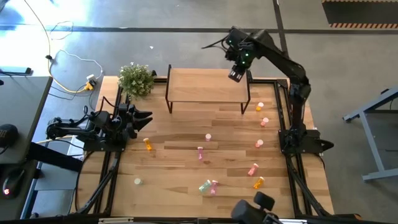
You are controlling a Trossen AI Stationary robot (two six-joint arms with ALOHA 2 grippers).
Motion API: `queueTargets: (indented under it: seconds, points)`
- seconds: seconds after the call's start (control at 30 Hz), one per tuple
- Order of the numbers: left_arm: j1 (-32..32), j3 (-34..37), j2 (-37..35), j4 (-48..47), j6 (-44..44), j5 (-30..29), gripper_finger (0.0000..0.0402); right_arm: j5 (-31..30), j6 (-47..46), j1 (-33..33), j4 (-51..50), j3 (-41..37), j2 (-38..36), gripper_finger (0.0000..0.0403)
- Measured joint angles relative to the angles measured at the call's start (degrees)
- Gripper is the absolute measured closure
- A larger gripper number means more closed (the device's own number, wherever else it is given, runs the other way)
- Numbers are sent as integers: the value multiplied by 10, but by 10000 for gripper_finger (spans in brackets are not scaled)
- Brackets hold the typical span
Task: Pick and place medicine bottles onto shelf by color
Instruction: Put the top blue pill bottle on the shelf
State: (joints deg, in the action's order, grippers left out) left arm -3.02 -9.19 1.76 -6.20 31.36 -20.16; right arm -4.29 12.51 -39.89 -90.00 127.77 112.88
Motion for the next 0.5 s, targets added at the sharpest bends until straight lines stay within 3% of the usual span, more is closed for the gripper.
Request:
queueTargets:
  seconds: [0.5]
  points:
    - [0, 0, 0, 0, 0, 0, 204, -21, -4, 6, 0, 0, 39, 300]
